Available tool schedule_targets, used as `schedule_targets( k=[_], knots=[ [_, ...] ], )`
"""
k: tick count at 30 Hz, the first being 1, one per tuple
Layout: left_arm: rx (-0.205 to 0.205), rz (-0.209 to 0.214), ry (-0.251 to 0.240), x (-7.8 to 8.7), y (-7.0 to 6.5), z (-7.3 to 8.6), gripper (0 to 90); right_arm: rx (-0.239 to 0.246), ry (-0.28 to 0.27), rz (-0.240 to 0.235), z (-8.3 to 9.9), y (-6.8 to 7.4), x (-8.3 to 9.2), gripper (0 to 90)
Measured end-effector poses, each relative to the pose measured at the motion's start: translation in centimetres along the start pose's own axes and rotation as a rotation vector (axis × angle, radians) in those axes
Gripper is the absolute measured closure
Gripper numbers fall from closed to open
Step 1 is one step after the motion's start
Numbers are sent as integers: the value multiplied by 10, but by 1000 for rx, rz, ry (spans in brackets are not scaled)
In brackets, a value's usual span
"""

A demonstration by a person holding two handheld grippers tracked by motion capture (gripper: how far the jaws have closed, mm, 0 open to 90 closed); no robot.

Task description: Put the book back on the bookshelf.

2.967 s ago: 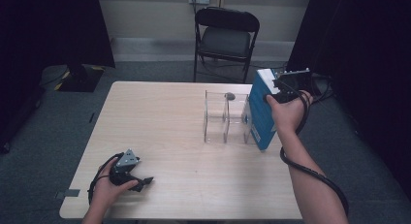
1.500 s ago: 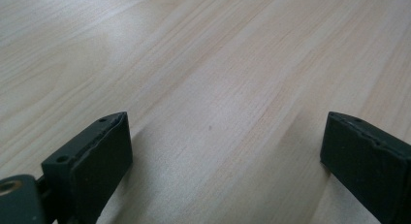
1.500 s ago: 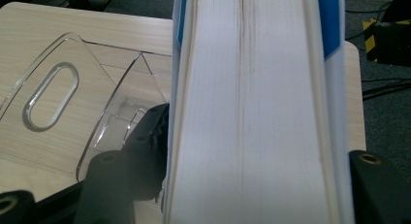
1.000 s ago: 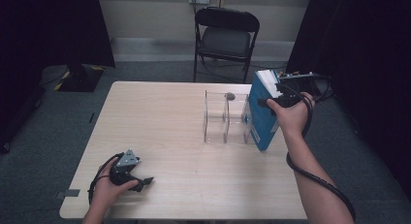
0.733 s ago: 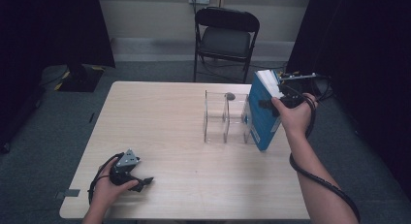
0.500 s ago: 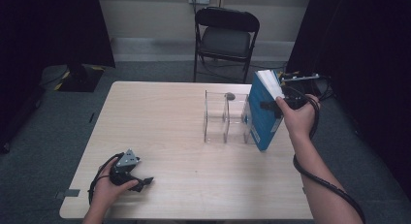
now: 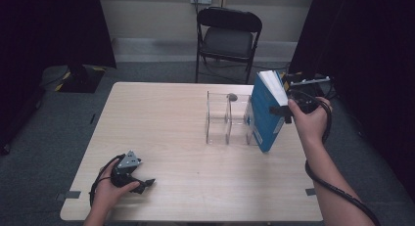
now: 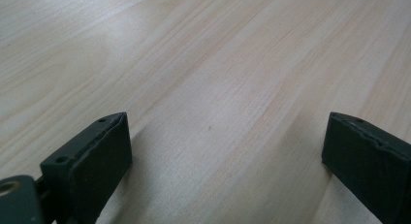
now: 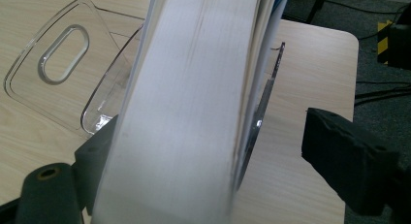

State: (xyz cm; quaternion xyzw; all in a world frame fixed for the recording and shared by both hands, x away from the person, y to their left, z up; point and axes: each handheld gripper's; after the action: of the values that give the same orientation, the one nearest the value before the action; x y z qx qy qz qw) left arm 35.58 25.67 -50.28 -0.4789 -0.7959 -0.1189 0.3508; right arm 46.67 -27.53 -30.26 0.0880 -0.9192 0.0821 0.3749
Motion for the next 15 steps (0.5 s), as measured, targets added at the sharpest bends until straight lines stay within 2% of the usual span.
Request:
schedule_targets(
  k=[4, 12, 14, 15],
  knots=[
    [-7, -2, 2, 0, 0, 0, 34, -7, -2, -2, 4, -2, 4, 153],
    [-6, 0, 2, 0, 0, 0, 34, 16, -11, -8, 8, -2, 14, 153],
    [-3, 1, 2, 0, 0, 0, 34, 26, -6, -13, 10, -3, 15, 151],
    [14, 5, -4, -1, -1, 0, 34, 24, -9, -12, 10, -2, 15, 154]
  ],
)
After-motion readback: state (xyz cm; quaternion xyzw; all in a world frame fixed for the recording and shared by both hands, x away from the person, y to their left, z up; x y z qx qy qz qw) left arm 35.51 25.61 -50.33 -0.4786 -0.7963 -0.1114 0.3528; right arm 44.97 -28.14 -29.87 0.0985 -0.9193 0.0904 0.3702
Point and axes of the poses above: each handheld gripper's, and its own axes: x roughly backward along the jaws, z roughly out of its underside, y roughly to its left, and after that the axes turned 12 degrees about z, right-handed
